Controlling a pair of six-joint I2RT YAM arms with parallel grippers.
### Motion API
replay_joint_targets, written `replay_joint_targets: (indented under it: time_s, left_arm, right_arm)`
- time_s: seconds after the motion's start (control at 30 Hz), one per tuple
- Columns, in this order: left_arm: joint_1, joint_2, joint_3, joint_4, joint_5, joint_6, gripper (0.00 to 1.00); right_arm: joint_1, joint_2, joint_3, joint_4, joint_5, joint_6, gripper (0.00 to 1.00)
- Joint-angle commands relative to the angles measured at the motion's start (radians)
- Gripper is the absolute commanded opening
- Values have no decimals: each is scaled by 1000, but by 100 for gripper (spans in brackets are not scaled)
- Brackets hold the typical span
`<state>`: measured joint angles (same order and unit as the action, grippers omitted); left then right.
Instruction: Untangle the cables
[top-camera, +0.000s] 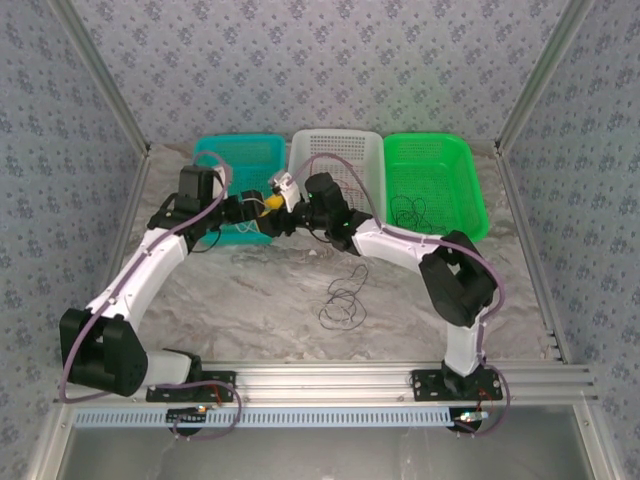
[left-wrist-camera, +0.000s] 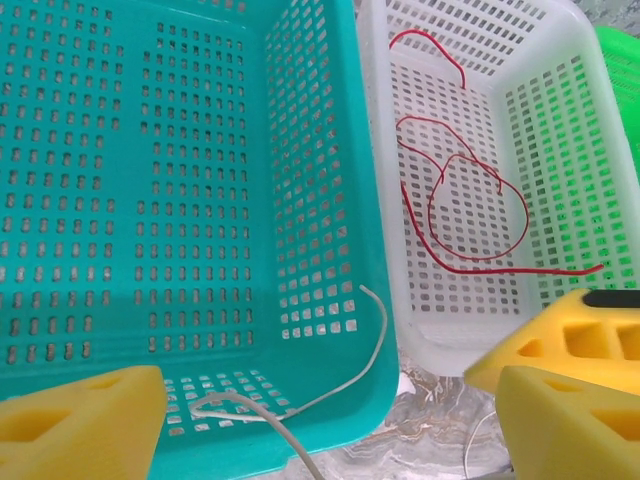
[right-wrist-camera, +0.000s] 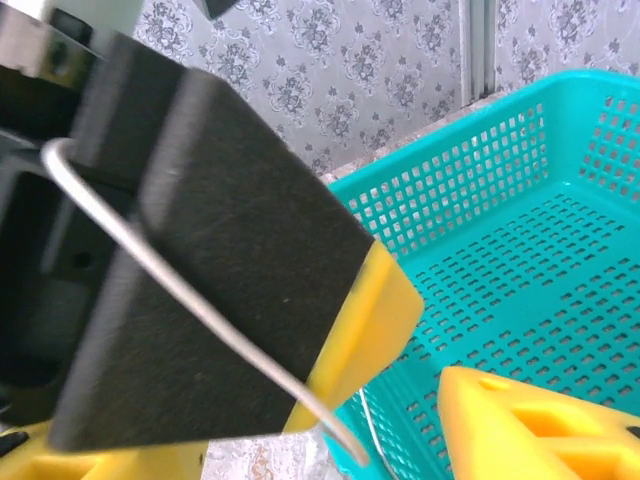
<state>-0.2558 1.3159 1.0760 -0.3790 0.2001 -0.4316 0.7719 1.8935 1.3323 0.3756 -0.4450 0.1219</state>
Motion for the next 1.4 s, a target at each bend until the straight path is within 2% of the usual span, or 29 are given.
replay_joint_targets:
  time_s: [0.0,0.13,0.27,0.4,0.57,0.7,0.83,1.07,1.37]
  left_arm:
    - [-5,-34,-8,3,37,-16,85]
    - [-5,-52,-21,4,34,-18,86]
    - [-3,-55,-25,-7,7,-4,86]
    - [1,-32,-22,-28,-25,31,87]
    - [1,-10,-16,-73,-50,81,89]
    - [-1,-14,-9,-134,-60,131,90]
    - [0,-25,-13,-197,-122,166,91]
    - [0,-56,-23,-248,-285,171,93]
    - [7,-175,-48,-165,-360,114,94]
  right_arm:
    - [0,28,49,75,-22,30,49]
    - [1,37,61,65,-28,17,20]
    - [6,13,49,25,-27,-11,0]
    - [21,-24,69,-121,2,-85,0]
    - [23,-36,156,-355,105,-166,0]
    - [-4,-25,245,-478,95,-185,0]
    - [-13,-6,336,-607,114,-243,0]
    - [-36,44,447,-704,161,-268,0]
    - [-31,106,498,-731,147,-280,0]
